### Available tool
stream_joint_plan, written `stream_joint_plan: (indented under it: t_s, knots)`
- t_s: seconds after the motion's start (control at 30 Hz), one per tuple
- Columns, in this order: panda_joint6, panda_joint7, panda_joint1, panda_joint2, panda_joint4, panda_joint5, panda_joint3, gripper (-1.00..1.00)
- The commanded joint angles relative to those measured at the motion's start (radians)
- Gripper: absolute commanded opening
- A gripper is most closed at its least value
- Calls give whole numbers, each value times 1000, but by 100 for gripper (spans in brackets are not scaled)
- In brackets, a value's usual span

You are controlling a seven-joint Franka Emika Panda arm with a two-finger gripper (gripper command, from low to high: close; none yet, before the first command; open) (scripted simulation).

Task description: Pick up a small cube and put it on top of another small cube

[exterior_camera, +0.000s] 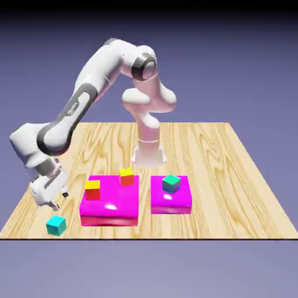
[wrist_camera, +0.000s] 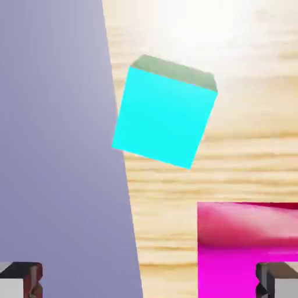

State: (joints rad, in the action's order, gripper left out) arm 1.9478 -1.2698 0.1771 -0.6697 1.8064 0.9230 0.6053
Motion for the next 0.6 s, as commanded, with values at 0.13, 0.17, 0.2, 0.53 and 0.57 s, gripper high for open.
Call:
stream_joint_plan:
  t_s: [0.13,0.17,0.2,0.53,0.57]
  knots:
    - [-156,-76,27,-181,-145,135,87,0]
    - [-120,-61,23,-217,-142,167,61,0]
    - [-83,-46,19,-254,-139,198,35,0]
    - [-227,26,-105,-107,-117,75,-67,-100]
    - [-228,41,-109,-75,-91,34,-104,-100]
